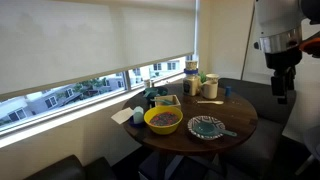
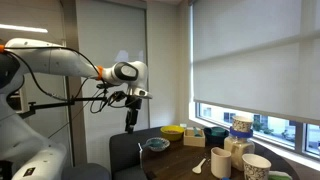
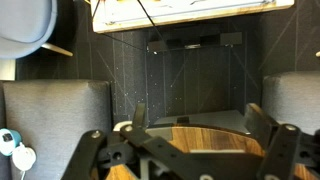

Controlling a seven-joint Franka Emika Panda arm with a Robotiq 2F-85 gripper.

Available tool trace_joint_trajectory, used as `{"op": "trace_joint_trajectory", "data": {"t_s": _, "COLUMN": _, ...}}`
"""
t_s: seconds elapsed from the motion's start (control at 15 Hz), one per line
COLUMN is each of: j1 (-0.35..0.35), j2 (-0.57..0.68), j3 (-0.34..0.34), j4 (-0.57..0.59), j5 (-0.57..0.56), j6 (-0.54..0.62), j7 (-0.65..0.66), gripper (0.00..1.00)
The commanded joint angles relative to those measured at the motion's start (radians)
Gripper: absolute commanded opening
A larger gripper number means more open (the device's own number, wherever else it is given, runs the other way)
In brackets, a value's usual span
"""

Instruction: Put the blue block inside the white mug

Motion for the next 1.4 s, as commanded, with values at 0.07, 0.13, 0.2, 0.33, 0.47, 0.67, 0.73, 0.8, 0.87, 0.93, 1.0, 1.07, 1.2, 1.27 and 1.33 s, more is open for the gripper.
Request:
{"op": "trace_joint_trajectory", "data": {"t_s": 0.07, "j1": 0.024, "j2": 0.004, "j3": -0.018, "j4": 0.002, "j5": -0.007, "j6": -0.003, "j7": 0.01, "gripper": 1.0}}
{"op": "trace_joint_trajectory", "data": {"t_s": 0.13, "j1": 0.024, "j2": 0.004, "j3": -0.019, "j4": 0.002, "j5": -0.007, "j6": -0.003, "j7": 0.01, "gripper": 1.0}}
{"op": "trace_joint_trajectory", "data": {"t_s": 0.2, "j1": 0.024, "j2": 0.004, "j3": -0.019, "j4": 0.002, "j5": -0.007, "j6": -0.003, "j7": 0.01, "gripper": 1.0}}
{"op": "trace_joint_trajectory", "data": {"t_s": 0.33, "j1": 0.018, "j2": -0.019, "j3": -0.041, "j4": -0.015, "j5": -0.024, "j6": 0.119, "j7": -0.01, "gripper": 1.0}}
{"op": "trace_joint_trajectory", "data": {"t_s": 0.47, "j1": -0.003, "j2": -0.008, "j3": -0.091, "j4": -0.003, "j5": -0.002, "j6": 0.231, "j7": -0.023, "gripper": 1.0}}
{"op": "trace_joint_trajectory", "data": {"t_s": 0.67, "j1": -0.053, "j2": -0.001, "j3": -0.173, "j4": -0.001, "j5": -0.022, "j6": 0.413, "j7": -0.033, "gripper": 1.0}}
{"op": "trace_joint_trajectory", "data": {"t_s": 0.73, "j1": -0.077, "j2": 0.014, "j3": -0.208, "j4": 0.006, "j5": -0.013, "j6": 0.467, "j7": -0.033, "gripper": 1.0}}
{"op": "trace_joint_trajectory", "data": {"t_s": 0.8, "j1": -0.096, "j2": 0.021, "j3": -0.234, "j4": 0.009, "j5": 0.003, "j6": 0.511, "j7": -0.023, "gripper": 1.0}}
{"op": "trace_joint_trajectory", "data": {"t_s": 0.87, "j1": -0.122, "j2": 0.05, "j3": -0.263, "j4": 0.03, "j5": 0.009, "j6": 0.513, "j7": -0.019, "gripper": 1.0}}
{"op": "trace_joint_trajectory", "data": {"t_s": 0.93, "j1": -0.133, "j2": 0.077, "j3": -0.294, "j4": 0.053, "j5": 0.018, "j6": 0.495, "j7": -0.047, "gripper": 1.0}}
{"op": "trace_joint_trajectory", "data": {"t_s": 1.0, "j1": -0.143, "j2": 0.119, "j3": -0.323, "j4": 0.078, "j5": 0.002, "j6": 0.461, "j7": -0.102, "gripper": 1.0}}
{"op": "trace_joint_trajectory", "data": {"t_s": 1.07, "j1": -0.156, "j2": 0.145, "j3": -0.339, "j4": 0.105, "j5": -0.013, "j6": 0.417, "j7": -0.128, "gripper": 1.0}}
{"op": "trace_joint_trajectory", "data": {"t_s": 1.2, "j1": -0.183, "j2": 0.217, "j3": -0.374, "j4": 0.175, "j5": -0.049, "j6": 0.353, "j7": -0.182, "gripper": 1.0}}
{"op": "trace_joint_trajectory", "data": {"t_s": 1.27, "j1": -0.194, "j2": 0.261, "j3": -0.39, "j4": 0.223, "j5": -0.059, "j6": 0.329, "j7": -0.2, "gripper": 1.0}}
{"op": "trace_joint_trajectory", "data": {"t_s": 1.33, "j1": -0.198, "j2": 0.294, "j3": -0.406, "j4": 0.258, "j5": -0.054, "j6": 0.305, "j7": -0.22, "gripper": 1.0}}
